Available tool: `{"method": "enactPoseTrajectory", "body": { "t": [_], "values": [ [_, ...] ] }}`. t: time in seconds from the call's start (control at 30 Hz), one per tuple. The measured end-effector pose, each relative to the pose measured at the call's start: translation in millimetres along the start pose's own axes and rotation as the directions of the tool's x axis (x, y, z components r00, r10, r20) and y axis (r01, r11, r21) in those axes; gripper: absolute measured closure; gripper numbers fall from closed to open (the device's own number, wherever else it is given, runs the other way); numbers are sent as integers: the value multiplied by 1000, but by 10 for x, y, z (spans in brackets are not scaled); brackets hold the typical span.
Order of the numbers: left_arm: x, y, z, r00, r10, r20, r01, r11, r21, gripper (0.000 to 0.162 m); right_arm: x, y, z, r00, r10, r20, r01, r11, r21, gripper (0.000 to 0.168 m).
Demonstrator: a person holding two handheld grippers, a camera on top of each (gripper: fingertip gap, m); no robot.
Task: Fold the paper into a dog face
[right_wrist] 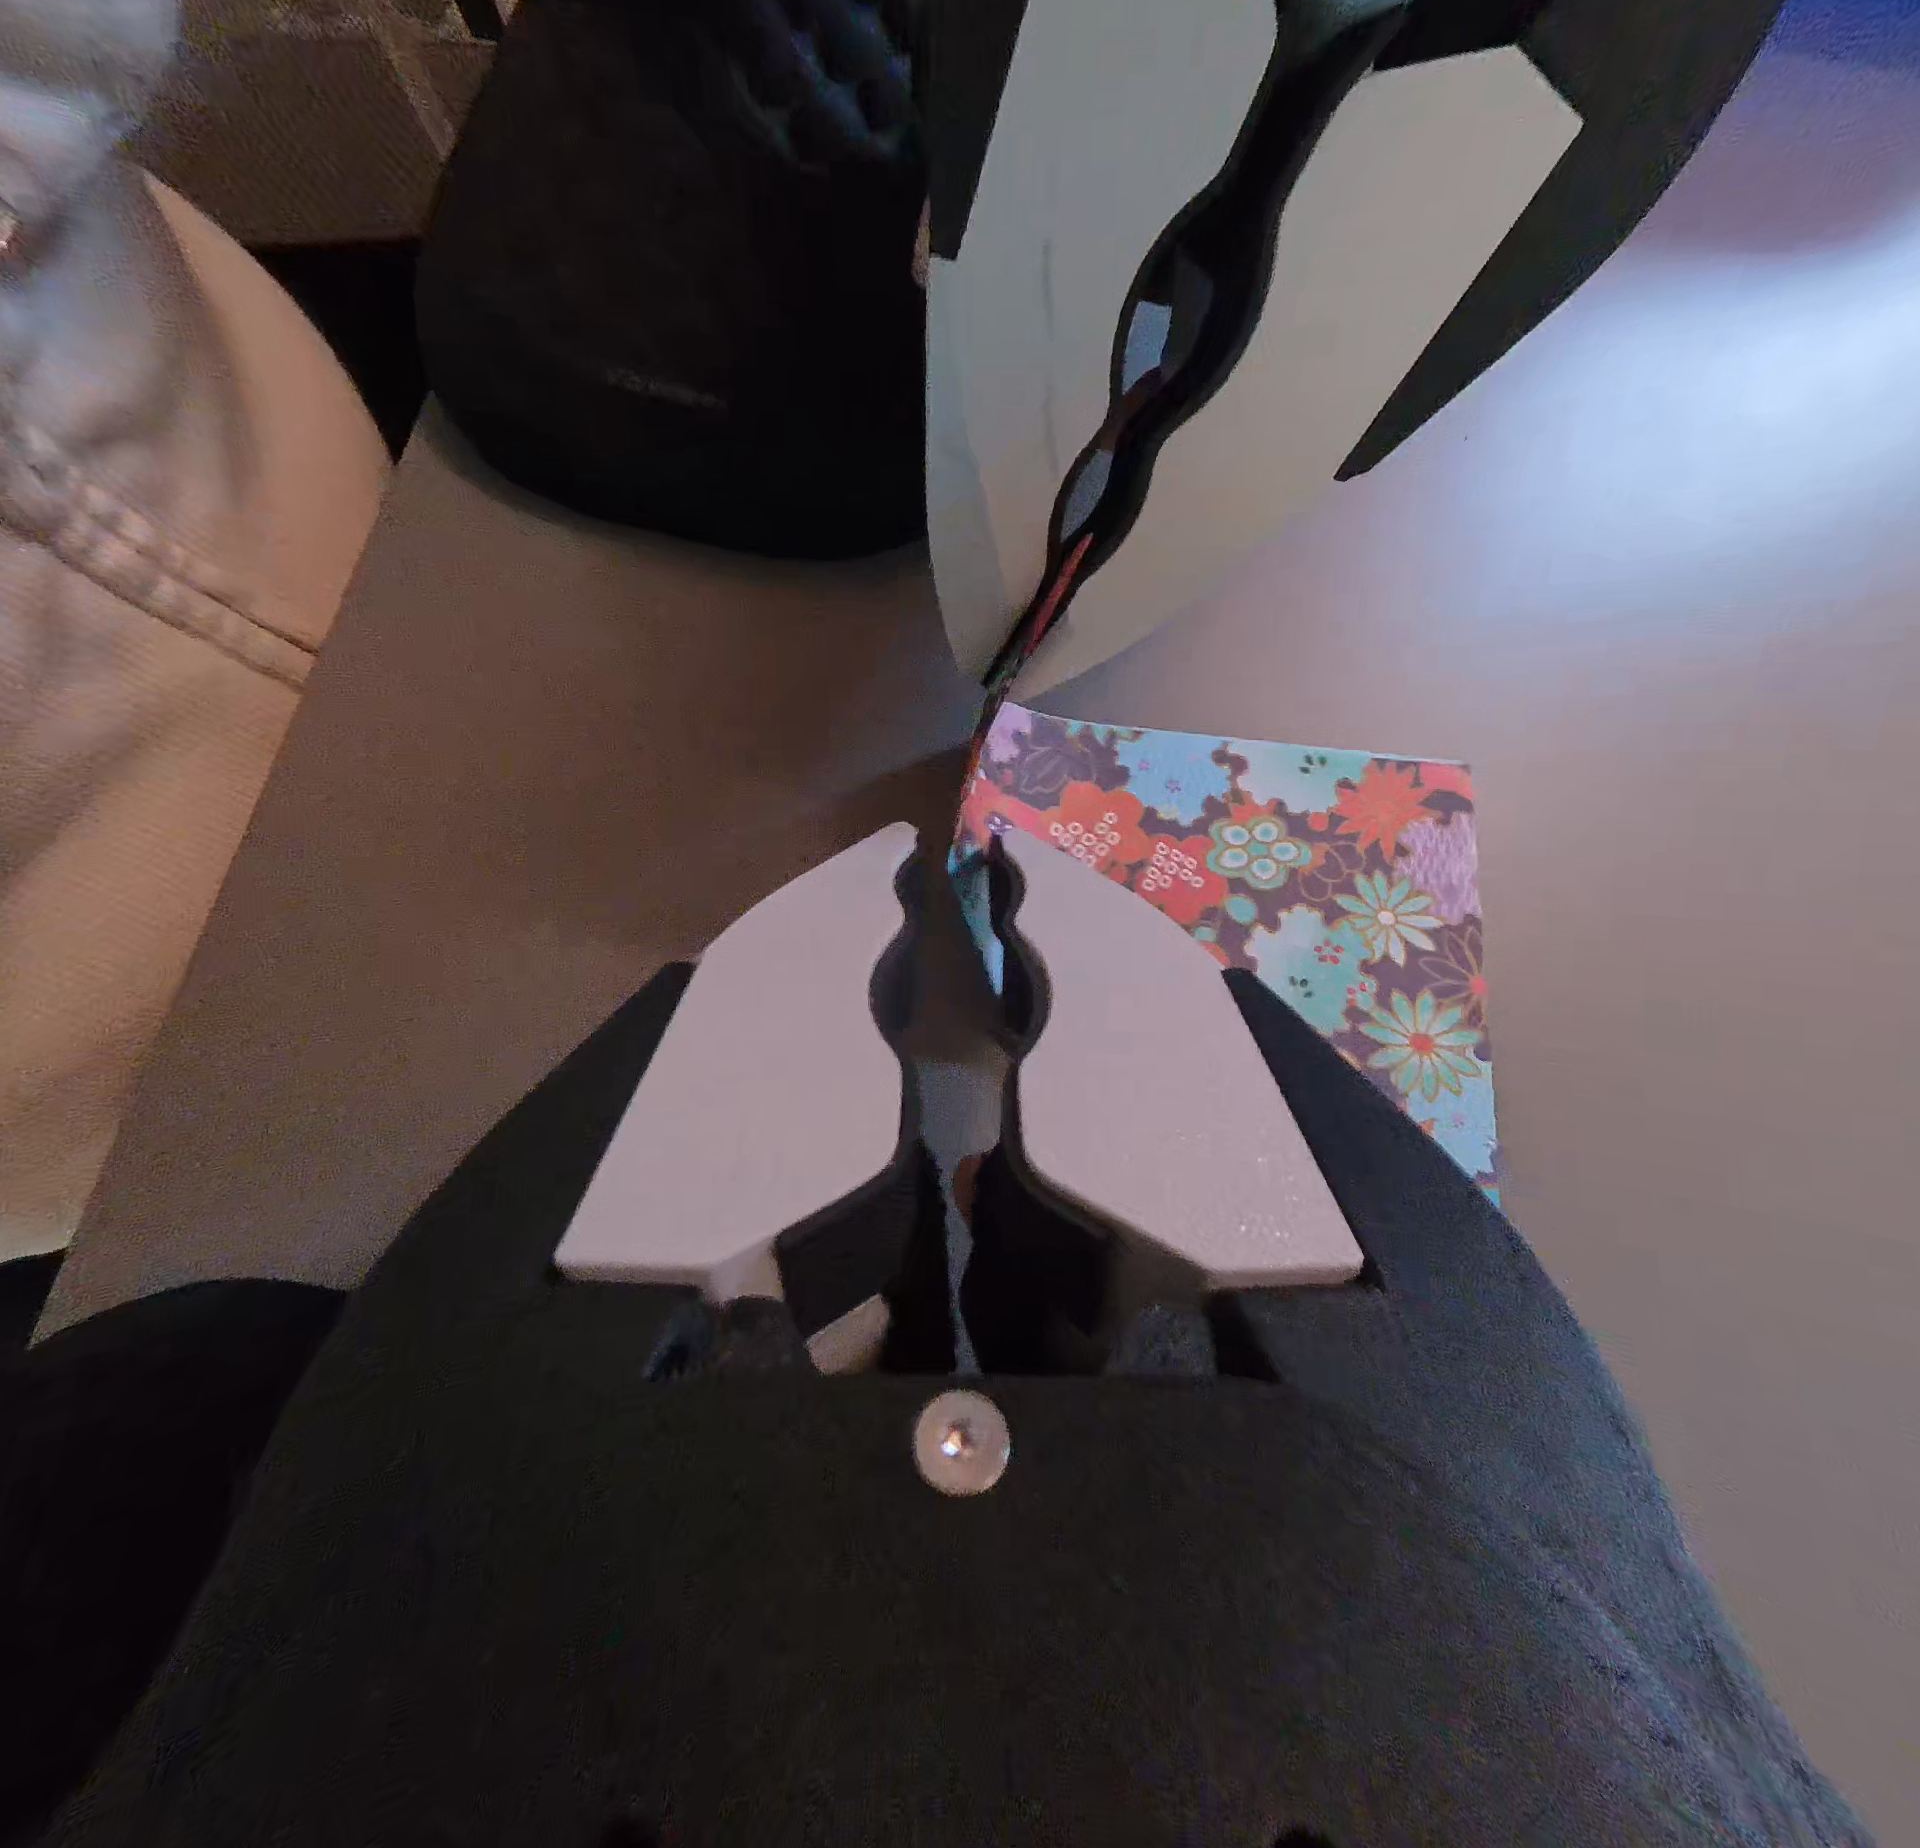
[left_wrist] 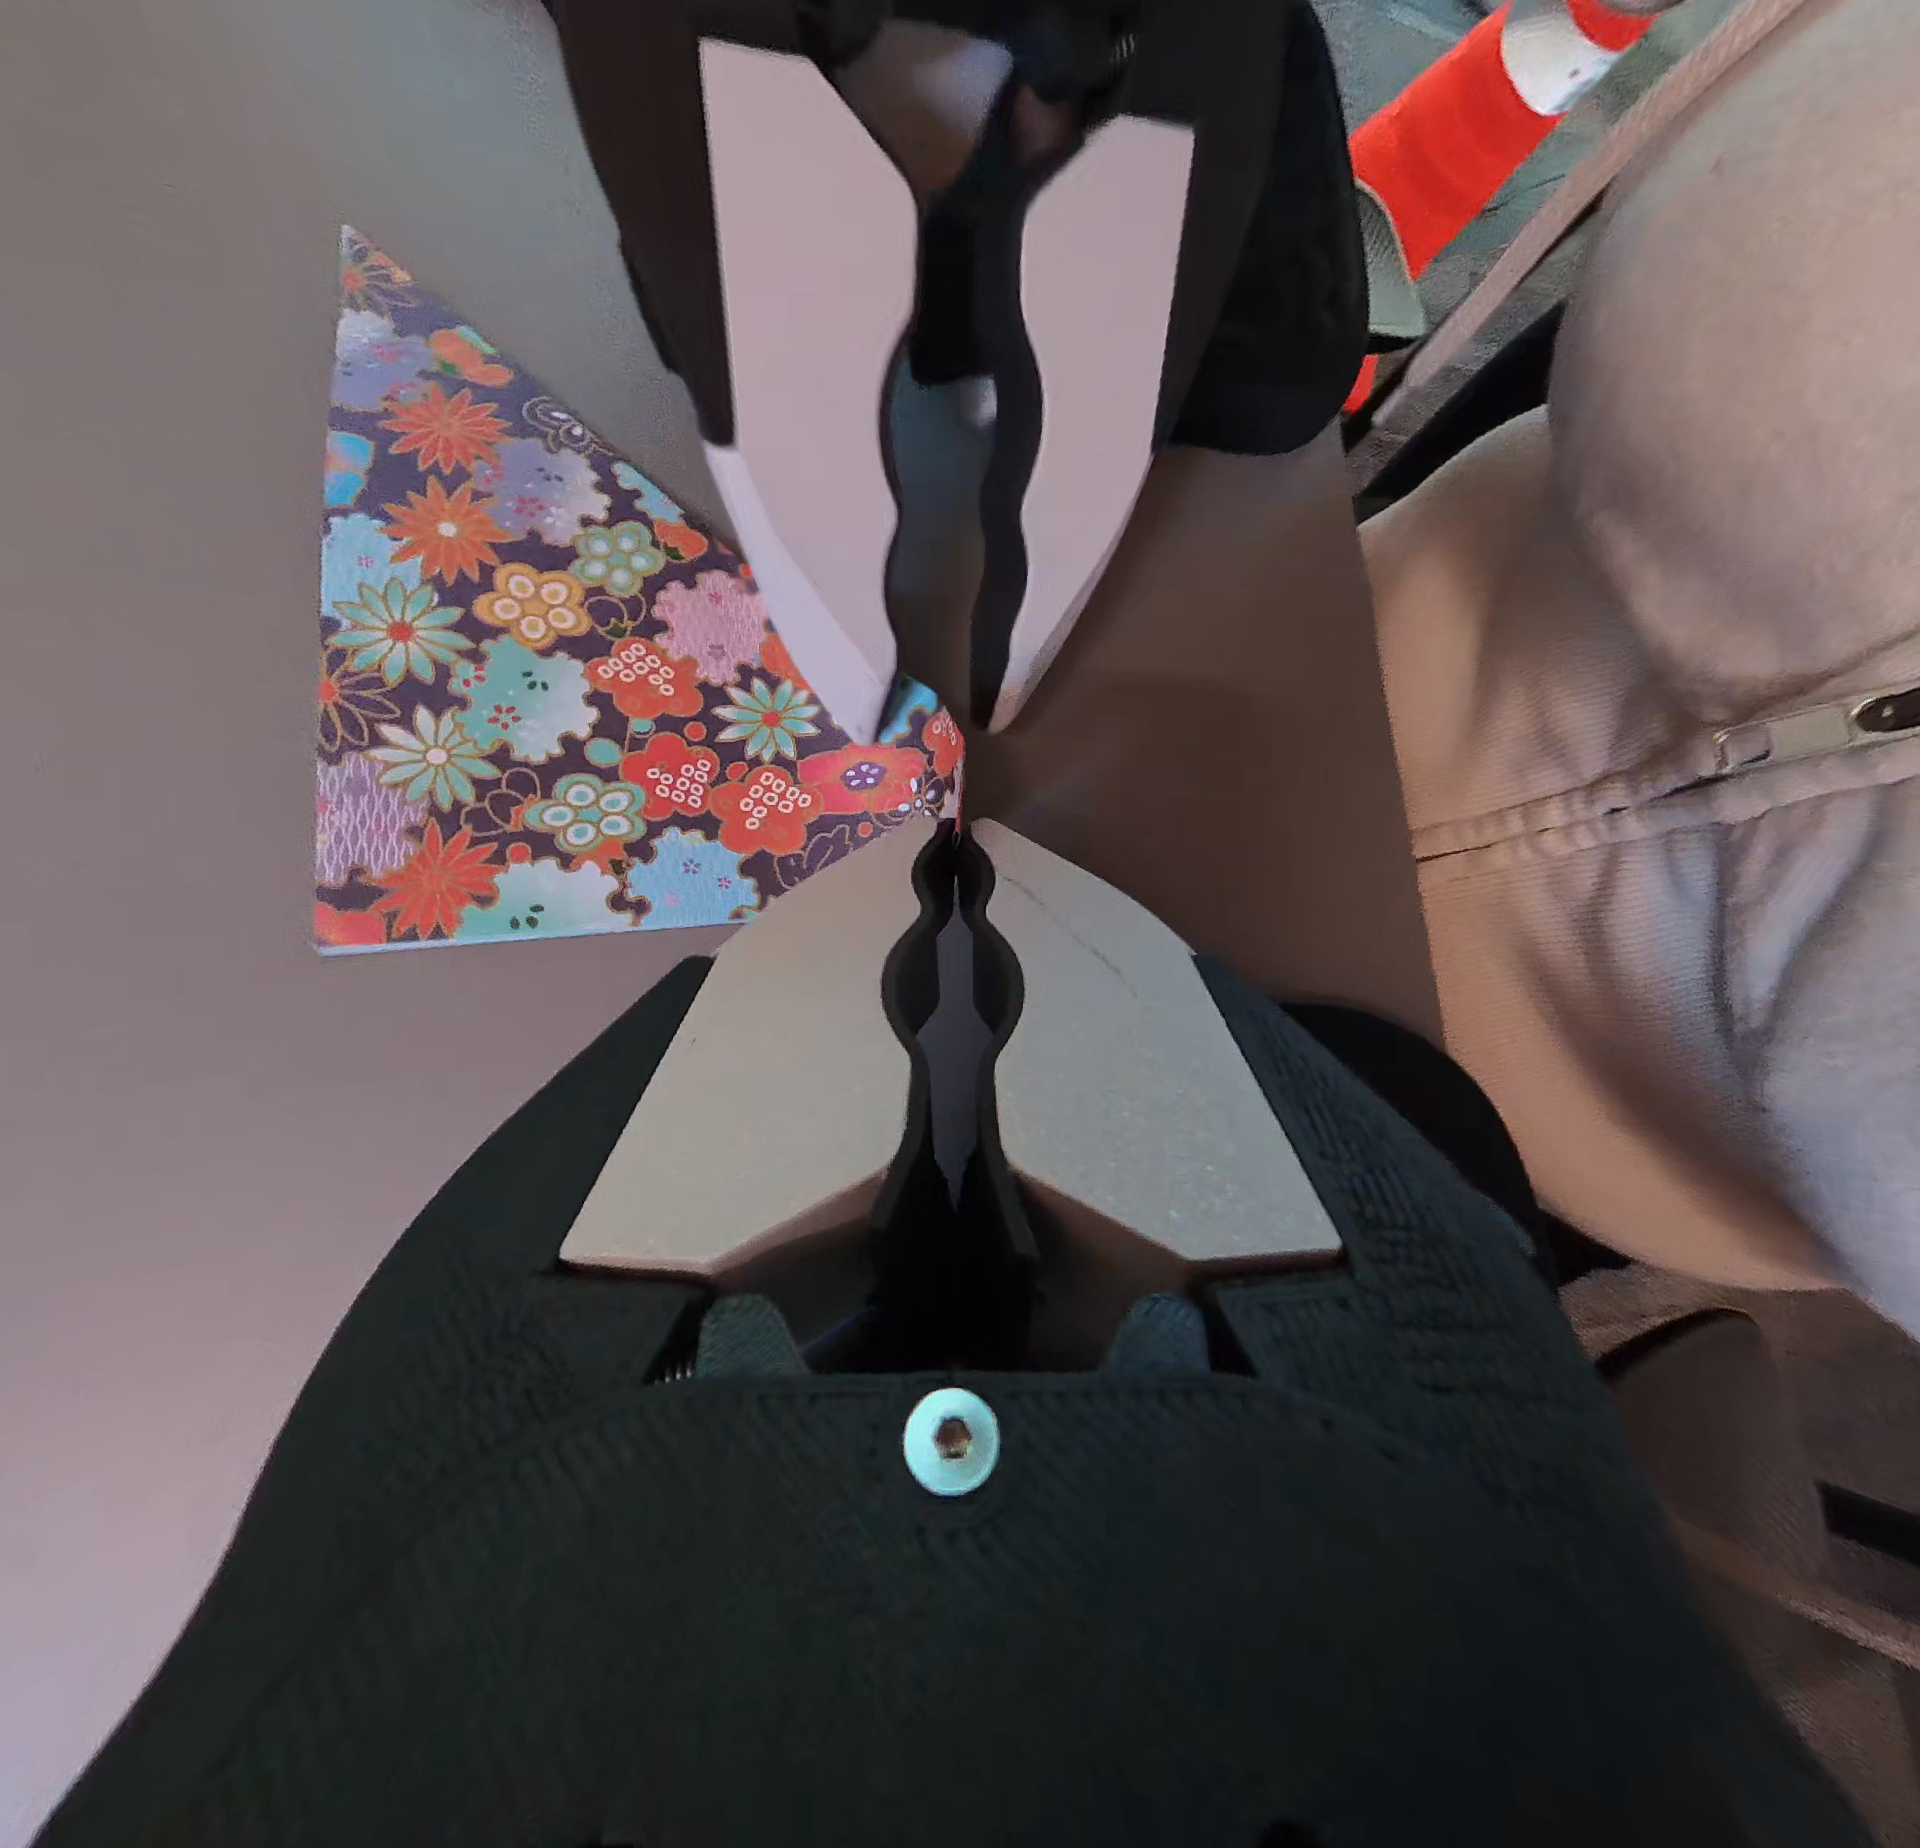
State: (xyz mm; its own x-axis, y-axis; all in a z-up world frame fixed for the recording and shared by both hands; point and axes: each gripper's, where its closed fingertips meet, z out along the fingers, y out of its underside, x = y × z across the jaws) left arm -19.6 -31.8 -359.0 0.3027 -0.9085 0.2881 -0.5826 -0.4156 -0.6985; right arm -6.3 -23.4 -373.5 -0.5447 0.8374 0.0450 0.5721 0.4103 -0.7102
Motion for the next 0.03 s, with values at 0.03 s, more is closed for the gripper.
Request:
{"method": "enactPoseTrajectory", "body": {
  "t": [0.03],
  "values": [
    [-10,-18,1,1000,-14,-12,14,1000,-1,162,29,21,11,1000,15,-17,-15,1000,-2,168]
  ]
}}
